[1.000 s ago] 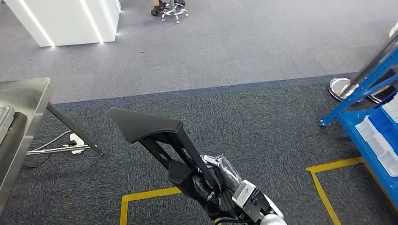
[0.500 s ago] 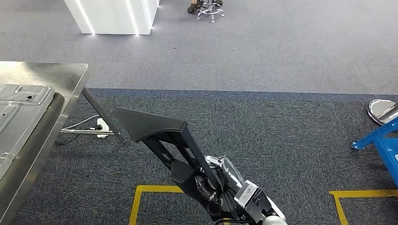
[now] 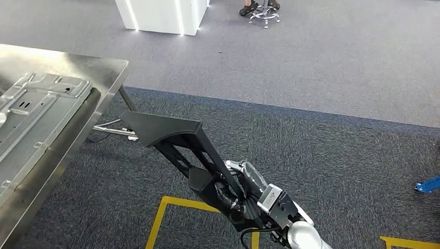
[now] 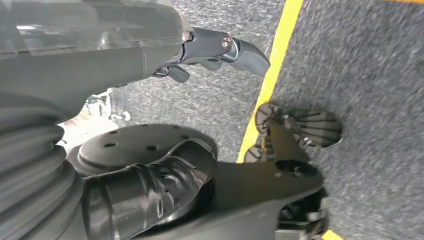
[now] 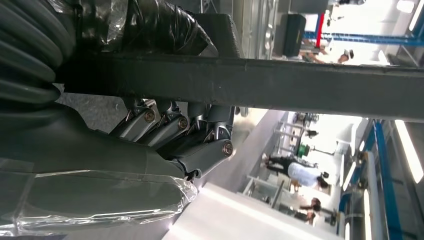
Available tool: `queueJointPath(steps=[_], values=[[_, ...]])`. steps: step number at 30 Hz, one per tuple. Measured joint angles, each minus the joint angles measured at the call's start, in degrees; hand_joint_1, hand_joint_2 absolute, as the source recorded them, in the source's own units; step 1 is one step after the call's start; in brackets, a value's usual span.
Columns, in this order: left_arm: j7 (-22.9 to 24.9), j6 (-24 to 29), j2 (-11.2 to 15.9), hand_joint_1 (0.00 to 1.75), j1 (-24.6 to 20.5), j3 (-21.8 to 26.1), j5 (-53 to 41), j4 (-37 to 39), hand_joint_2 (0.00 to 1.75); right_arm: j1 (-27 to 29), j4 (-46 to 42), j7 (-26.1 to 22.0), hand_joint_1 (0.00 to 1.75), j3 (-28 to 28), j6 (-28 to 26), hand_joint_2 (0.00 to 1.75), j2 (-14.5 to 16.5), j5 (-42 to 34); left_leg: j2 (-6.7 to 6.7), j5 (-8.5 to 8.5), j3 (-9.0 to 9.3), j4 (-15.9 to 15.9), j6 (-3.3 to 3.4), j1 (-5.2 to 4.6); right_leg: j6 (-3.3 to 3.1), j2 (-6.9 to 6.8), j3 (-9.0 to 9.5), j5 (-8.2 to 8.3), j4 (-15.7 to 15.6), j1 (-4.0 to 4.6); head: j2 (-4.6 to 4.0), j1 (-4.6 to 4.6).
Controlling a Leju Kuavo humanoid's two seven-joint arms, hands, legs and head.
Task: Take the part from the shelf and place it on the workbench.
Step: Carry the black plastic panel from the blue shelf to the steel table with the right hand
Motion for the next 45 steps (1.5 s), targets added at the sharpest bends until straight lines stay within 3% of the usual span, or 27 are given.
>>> queueJointPath(steps=[2,4,6,7,8,9,11,13,15,17,19,21,23,24,25,26,28,30,32,33,35,37,39,40,41,43,45], values=[[-0.15,0.29,0.13,0.0,-0.08,-0.32,0.06,0.29,1.75,-0.32,0.41,-0.03,1.75,-0.02,0.06,1.75,0.14,0.01,-1.33,0.42,0.03,-0.5,0.41,0.12,0.56,-0.52,0.22,-0.2,0.0,-0.08,0.0,0.01],[-0.23,0.49,0.23,0.0,-0.19,-0.47,0.09,0.49,1.75,-0.49,0.68,-0.12,1.75,-0.06,0.08,1.75,0.25,0.01,-2.49,0.92,0.34,-1.21,1.0,0.52,1.13,1.94,-0.51,-1.77,2.1,-0.33,0.0,0.06],[-0.29,0.52,0.26,0.0,-0.39,-0.56,0.1,0.6,1.75,-0.49,0.96,-0.24,1.75,-0.12,0.08,1.75,0.24,0.01,-3.63,1.14,0.4,-1.45,1.39,0.71,1.47,5.09,-3.6,-5.2,8.55,-0.55,0.0,0.1],[-0.32,0.52,0.27,0.0,-0.48,-0.61,0.11,0.67,1.75,-0.45,1.16,-0.29,1.75,-0.13,0.08,1.75,0.23,0.01,-4.3,1.15,0.34,-1.41,1.46,0.7,1.59,5.68,-5.57,-6.7,12.37,-0.58,0.0,0.11],[-0.33,0.52,0.28,0.0,-0.51,-0.66,0.11,0.74,1.75,-0.41,1.37,-0.29,1.75,-0.14,0.08,1.75,0.23,0.02,-5.02,1.14,0.33,-1.35,1.5,0.7,1.7,5.87,-7.01,-7.27,15.03,-0.61,0.0,0.1],[-0.33,0.51,0.29,0.0,-0.52,-0.71,0.11,0.82,1.75,-0.39,1.53,-0.29,1.75,-0.14,0.08,1.75,0.22,0.02,-5.79,1.11,0.33,-1.22,1.48,0.72,1.78,5.93,-7.53,-6.64,15.64,-0.68,0.0,0.1],[-0.34,0.51,0.3,0.0,-0.52,-0.76,0.11,0.92,1.75,-0.42,1.66,-0.3,1.75,-0.15,0.08,1.75,0.23,0.01,-7.36,0.93,0.37,-0.77,1.25,0.83,1.88,6.48,-5.46,-2.62,10.53,-1.0,0.0,0.1],[-0.35,0.51,0.3,0.0,-0.6,-0.79,0.11,0.99,1.75,-0.46,1.72,-0.33,1.75,-0.16,0.07,1.75,0.23,0.01,-8.77,0.6,0.02,-0.01,0.73,0.86,1.89,8.61,-2.52,0.26,3.76,-1.39,0.0,0.09],[-0.32,0.51,0.31,0.0,-0.69,-0.85,0.05,1.07,1.75,-0.43,1.79,-0.39,1.75,-0.18,0.04,1.75,0.23,0.05,-9.88,0.55,-0.57,0.42,0.08,0.91,1.63,9.81,-1.68,0.56,1.41,-1.39,0.0,0.08],[0.22,0.54,0.32,0.0,-0.78,-1.16,-0.25,1.29,1.75,-0.32,1.77,-0.62,1.75,-0.25,-0.11,1.75,0.23,0.29,-10.53,0.68,-0.97,0.39,-0.55,1.12,1.0,8.83,-1.7,0.85,1.09,-1.24,0.0,0.08],[1.22,0.67,0.32,0.0,-1.15,-1.82,-0.76,1.55,1.75,0.17,1.56,-1.01,1.75,-0.54,-0.39,1.75,0.21,0.7,-8.49,-0.49,-1.86,2.14,-1.06,1.09,0.18,7.57,-1.37,1.11,0.51,-1.25,0.0,0.02],[1.92,0.82,0.28,0.0,-1.86,-2.49,-1.08,1.7,1.75,0.98,1.3,-1.32,1.75,-0.97,-0.67,1.75,0.14,1.02,-5.39,-3.7,-4.7,8.21,-1.47,1.08,-0.38,6.04,-1.11,1.13,0.16,-1.11,0.0,-0.08],[2.24,0.96,0.26,0.0,-2.43,-3.05,-1.16,1.88,1.75,1.75,1.16,-1.53,1.75,-1.25,-0.9,1.75,0.05,1.21,-4.33,-6.37,-8.09,15.15,-1.78,1.3,-0.6,4.5,-1.07,1.0,0.16,-0.86,0.0,-0.09],[2.33,1.08,0.26,0.0,-2.55,-3.29,-1.17,1.99,1.75,2.08,1.1,-1.58,1.75,-1.31,-0.98,1.75,0.02,1.31,-4.18,-6.34,-8.7,16.37,-1.84,1.36,-0.64,3.82,-1.03,0.92,0.16,-0.78,0.0,-0.09],[2.39,1.24,0.26,0.0,-2.59,-3.5,-1.18,2.11,1.75,2.36,1.01,-1.61,1.75,-1.34,-1.05,1.75,-0.01,1.42,-4.02,-5.23,-8.14,15.33,-1.81,1.38,-0.64,3.21,-0.94,0.82,0.17,-0.74,0.0,-0.09],[2.44,1.38,0.26,0.0,-2.6,-3.65,-1.18,2.22,1.75,2.55,0.87,-1.63,1.75,-1.37,-1.11,1.75,-0.01,1.55,-3.65,-3.32,-6.46,12.1,-1.67,1.36,-0.58,2.65,-0.78,0.7,0.17,-0.71,0.0,-0.1],[2.46,1.61,0.28,0.0,-2.76,-4.0,-1.18,2.37,1.75,2.82,0.48,-1.68,1.75,-1.44,-1.22,1.75,-0.03,1.83,-1.57,-0.18,-2.28,4.01,-1.05,0.94,-0.27,1.67,-0.42,0.4,0.2,-0.55,0.0,-0.09],[2.46,1.7,0.31,0.0,-3.06,-4.37,-1.18,2.43,1.75,3.05,0.19,-1.75,1.75,-1.52,-1.27,1.75,-0.06,2.02,-0.25,0.52,-0.44,0.26,-0.41,0.35,0.21,0.73,-0.19,0.15,0.19,-0.36,0.0,-0.08],[2.47,1.73,0.33,0.0,-3.17,-4.6,-1.17,2.56,1.75,3.21,0.01,-1.78,1.75,-1.56,-1.28,1.75,-0.08,2.11,-1.28,0.64,-0.33,-0.19,0.11,0.26,0.8,-0.23,0.09,-0.03,0.02,-0.32,0.0,-0.07],[2.49,1.73,0.33,0.0,-3.13,-4.65,-1.16,2.62,1.75,3.24,-0.08,-1.78,1.75,-1.58,-1.28,1.75,-0.1,2.15,-1.9,0.84,-0.15,-0.58,0.37,0.37,1.12,0.13,0.23,-0.3,0.2,-0.41,0.0,-0.06],[2.53,1.73,0.31,0.0,-3.19,-4.7,-1.15,2.72,1.75,3.3,-0.32,-1.85,1.75,-1.63,-1.28,1.75,-0.17,2.18,-2.99,1.26,0.28,-1.31,1.06,0.73,1.65,2.81,-0.94,-2.33,3.21,-0.63,0.0,-0.03],[2.54,1.73,0.31,0.0,-3.36,-4.74,-1.15,2.77,1.75,3.58,-0.42,-1.89,1.75,-1.73,-1.28,1.75,-0.31,2.19,-4.06,1.35,0.3,-1.4,1.42,0.77,1.9,5.45,-4.52,-5.79,10.36,-0.84,0.0,-0.01],[2.54,1.73,0.31,0.0,-3.38,-4.76,-1.15,2.86,1.75,3.98,-0.42,-1.87,1.75,-1.83,-1.28,1.75,-0.45,2.19,-5.47,1.31,0.32,-1.3,1.47,0.77,2.11,5.92,-7.6,-6.97,15.71,-0.93,0.0,-0.01],[2.54,1.73,0.31,0.0,-3.34,-4.76,-1.14,2.92,1.75,4.09,-0.42,-1.87,1.75,-1.86,-1.28,1.75,-0.5,2.19,-6.22,1.27,0.35,-1.19,1.43,0.8,2.17,5.97,-7.77,-5.87,15.44,-0.98,0.0,-0.01],[2.55,1.73,0.3,0.0,-3.32,-4.77,-1.14,2.97,1.75,4.13,-0.42,-1.87,1.75,-1.88,-1.28,1.75,-0.51,2.19,-6.98,1.19,0.4,-1.01,1.32,0.85,2.21,6.16,-6.82,-3.79,12.9,-1.09,0.0,-0.01],[2.55,1.73,0.29,0.0,-3.38,-4.78,-1.13,3.03,1.75,4.13,-0.41,-1.87,1.75,-1.9,-1.28,1.75,-0.56,2.19,-8.39,0.83,0.15,-0.24,0.86,0.91,2.26,8.2,-3.63,0.13,5.22,-1.46,0.0,-0.01],[2.55,1.73,0.28,0.0,-3.44,-4.79,-1.13,3.09,1.75,4.16,-0.45,-1.87,1.75,-1.91,-1.28,1.75,-0.62,2.2,-9.56,0.61,-0.42,0.39,0.24,0.89,2.04,9.86,-2.12,1.38,1.37,-1.59,0.0,-0.02]])
